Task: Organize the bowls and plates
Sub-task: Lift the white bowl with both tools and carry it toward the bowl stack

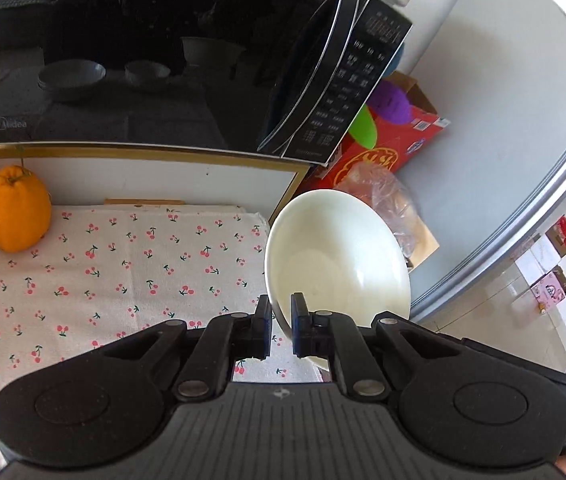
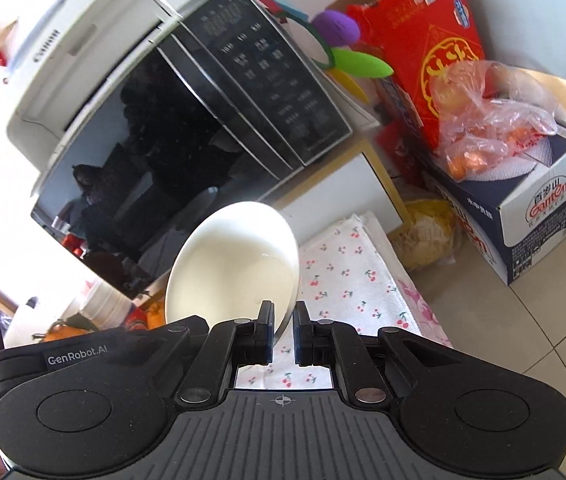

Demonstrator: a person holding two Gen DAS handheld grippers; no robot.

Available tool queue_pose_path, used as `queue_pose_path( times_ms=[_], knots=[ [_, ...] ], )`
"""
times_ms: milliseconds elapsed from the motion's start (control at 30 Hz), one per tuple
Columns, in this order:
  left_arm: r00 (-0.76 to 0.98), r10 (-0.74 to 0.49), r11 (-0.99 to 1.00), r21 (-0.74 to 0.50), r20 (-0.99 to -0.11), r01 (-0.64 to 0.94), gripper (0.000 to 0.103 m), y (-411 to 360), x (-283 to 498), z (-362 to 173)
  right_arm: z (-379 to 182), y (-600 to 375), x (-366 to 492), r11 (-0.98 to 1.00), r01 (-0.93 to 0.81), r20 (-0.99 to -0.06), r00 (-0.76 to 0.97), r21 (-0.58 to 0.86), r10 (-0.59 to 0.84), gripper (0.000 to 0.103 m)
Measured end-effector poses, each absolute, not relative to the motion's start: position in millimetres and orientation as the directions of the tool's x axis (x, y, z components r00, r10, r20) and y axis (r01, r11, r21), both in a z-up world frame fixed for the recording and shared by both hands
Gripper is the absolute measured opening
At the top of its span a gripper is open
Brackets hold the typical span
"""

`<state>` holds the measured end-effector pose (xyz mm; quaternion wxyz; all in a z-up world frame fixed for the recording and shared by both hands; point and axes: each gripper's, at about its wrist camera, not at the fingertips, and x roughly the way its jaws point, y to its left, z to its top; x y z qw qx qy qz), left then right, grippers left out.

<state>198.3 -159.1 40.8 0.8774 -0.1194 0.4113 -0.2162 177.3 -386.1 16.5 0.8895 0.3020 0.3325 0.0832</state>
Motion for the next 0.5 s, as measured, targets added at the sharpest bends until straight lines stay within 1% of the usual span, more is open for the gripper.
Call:
queue_pose_path(
  times_ms=[67, 133, 200, 367, 500],
  knots=[
    [0.574, -0.466, 0.884, -0.382, -0.673, 0.270, 0.009, -153.6, 180.1, 47.4, 25.7, -381.8, 161.2, 0.807, 0.031, -0.529, 0.770, 0.590, 0.357, 0.009],
    [0.585, -0.444, 0.896, -0.332, -0.679, 0.294, 0.010, -152.3, 159.1, 50.5, 29.9, -377.0, 146.3, 0.807, 0.014, -0.528, 0.763, 0.590, 0.372, 0.009],
    [0.592, -0.429, 0.903, -0.314, -0.682, 0.292, 0.011, -145.5, 140.4, 50.1, 31.8, -369.9, 133.1, 0.813, -0.005, -0.529, 0.757, 0.582, 0.383, 0.009],
    [0.585, -0.445, 0.893, -0.383, -0.678, 0.235, 0.010, -123.1, 116.3, 50.1, 36.1, -348.3, 93.7, 0.840, -0.051, -0.532, 0.753, 0.540, 0.388, 0.011],
    [0.597, -0.442, 0.894, -0.383, -0.670, 0.232, 0.010, -117.8, 89.6, 49.7, 31.4, -341.1, 64.6, 0.843, -0.066, -0.534, 0.747, 0.534, 0.396, 0.011]
  ],
)
